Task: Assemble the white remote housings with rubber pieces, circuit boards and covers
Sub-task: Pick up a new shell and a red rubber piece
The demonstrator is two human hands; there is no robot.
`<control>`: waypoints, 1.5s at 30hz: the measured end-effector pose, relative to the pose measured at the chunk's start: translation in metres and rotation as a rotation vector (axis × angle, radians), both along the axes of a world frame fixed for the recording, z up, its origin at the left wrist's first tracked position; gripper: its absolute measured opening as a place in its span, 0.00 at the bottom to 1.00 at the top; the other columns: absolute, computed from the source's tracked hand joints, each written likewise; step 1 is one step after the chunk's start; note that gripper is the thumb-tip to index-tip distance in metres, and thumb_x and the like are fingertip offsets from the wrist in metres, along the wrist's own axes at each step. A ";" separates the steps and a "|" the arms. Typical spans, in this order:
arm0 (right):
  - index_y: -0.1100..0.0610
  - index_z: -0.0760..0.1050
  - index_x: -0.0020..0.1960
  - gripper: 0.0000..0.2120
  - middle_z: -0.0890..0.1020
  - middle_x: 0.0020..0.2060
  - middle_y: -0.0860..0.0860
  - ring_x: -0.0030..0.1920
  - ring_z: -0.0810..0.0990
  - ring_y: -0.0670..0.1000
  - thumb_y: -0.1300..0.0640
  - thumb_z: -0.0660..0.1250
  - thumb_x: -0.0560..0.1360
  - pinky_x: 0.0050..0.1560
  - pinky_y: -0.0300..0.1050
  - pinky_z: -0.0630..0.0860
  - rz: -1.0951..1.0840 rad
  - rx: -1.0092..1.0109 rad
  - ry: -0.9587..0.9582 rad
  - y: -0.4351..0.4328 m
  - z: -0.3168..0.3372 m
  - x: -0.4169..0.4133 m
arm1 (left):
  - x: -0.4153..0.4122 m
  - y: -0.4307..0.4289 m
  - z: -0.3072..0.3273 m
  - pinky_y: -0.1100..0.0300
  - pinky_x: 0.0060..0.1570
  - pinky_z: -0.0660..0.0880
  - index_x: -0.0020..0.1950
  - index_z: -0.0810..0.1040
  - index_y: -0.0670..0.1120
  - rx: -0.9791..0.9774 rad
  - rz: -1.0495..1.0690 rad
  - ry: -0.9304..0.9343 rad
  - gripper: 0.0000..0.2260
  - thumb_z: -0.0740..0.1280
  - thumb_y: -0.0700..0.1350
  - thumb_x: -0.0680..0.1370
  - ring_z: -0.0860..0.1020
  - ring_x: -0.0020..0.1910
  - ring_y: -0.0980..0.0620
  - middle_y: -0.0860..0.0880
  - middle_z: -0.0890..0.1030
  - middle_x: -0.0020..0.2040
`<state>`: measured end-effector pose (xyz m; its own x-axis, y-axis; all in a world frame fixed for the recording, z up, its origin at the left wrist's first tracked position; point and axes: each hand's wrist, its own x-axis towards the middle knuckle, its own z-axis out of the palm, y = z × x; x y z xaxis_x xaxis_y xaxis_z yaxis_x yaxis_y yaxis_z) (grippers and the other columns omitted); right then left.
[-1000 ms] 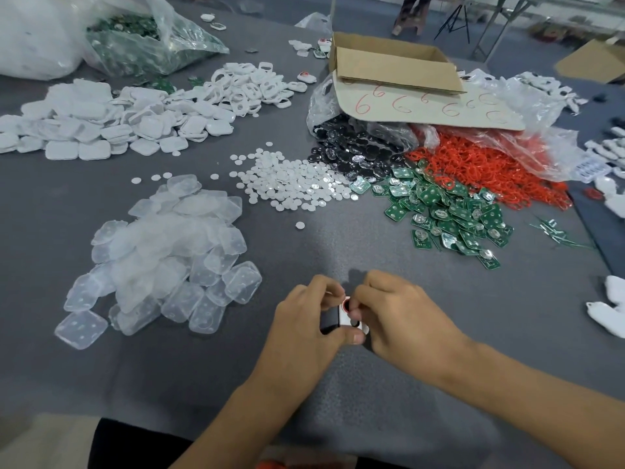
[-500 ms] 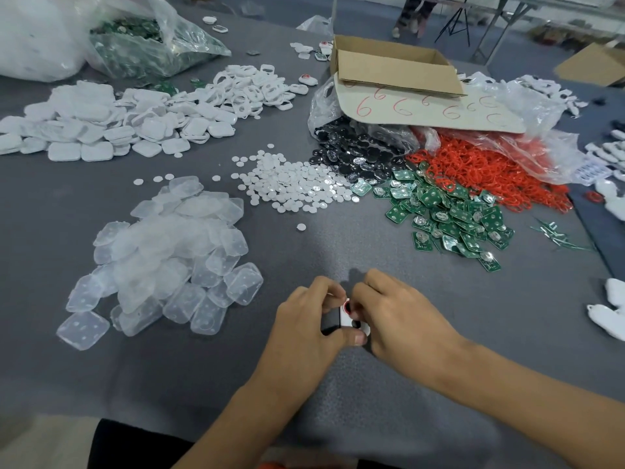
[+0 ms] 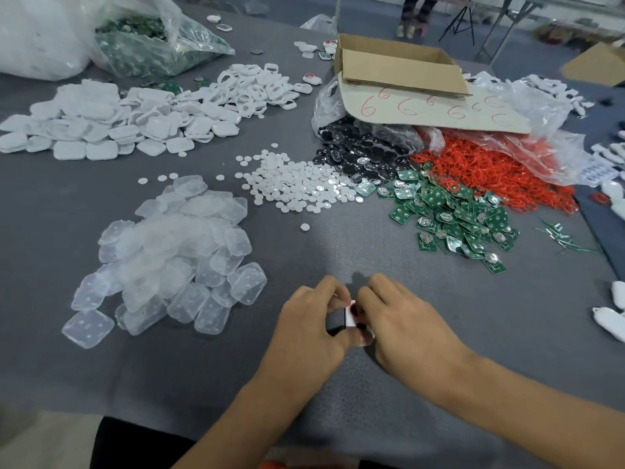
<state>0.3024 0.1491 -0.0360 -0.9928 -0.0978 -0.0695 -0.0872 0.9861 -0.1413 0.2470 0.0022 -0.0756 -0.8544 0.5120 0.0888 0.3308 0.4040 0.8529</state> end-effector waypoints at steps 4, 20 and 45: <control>0.56 0.70 0.54 0.08 0.70 0.51 0.52 0.51 0.71 0.53 0.63 0.62 0.75 0.49 0.48 0.77 0.102 0.036 -0.027 0.005 0.001 -0.005 | 0.001 0.002 -0.002 0.62 0.50 0.71 0.51 0.76 0.49 -0.010 0.003 0.054 0.20 0.82 0.50 0.66 0.74 0.48 0.58 0.57 0.79 0.44; 0.55 0.78 0.44 0.11 0.77 0.41 0.49 0.39 0.78 0.52 0.66 0.75 0.66 0.40 0.38 0.74 0.003 -0.155 0.103 0.014 -0.007 0.001 | 0.003 -0.003 -0.011 0.76 0.55 0.66 0.61 0.77 0.55 -0.006 -0.009 0.091 0.24 0.81 0.54 0.68 0.74 0.54 0.63 0.63 0.78 0.51; 0.56 0.85 0.54 0.11 0.84 0.47 0.47 0.48 0.80 0.43 0.66 0.72 0.75 0.53 0.29 0.71 -0.155 -0.429 0.229 0.012 -0.015 0.010 | 0.000 -0.001 -0.015 0.71 0.56 0.67 0.57 0.78 0.57 0.002 -0.039 0.071 0.21 0.81 0.51 0.67 0.72 0.57 0.63 0.65 0.79 0.52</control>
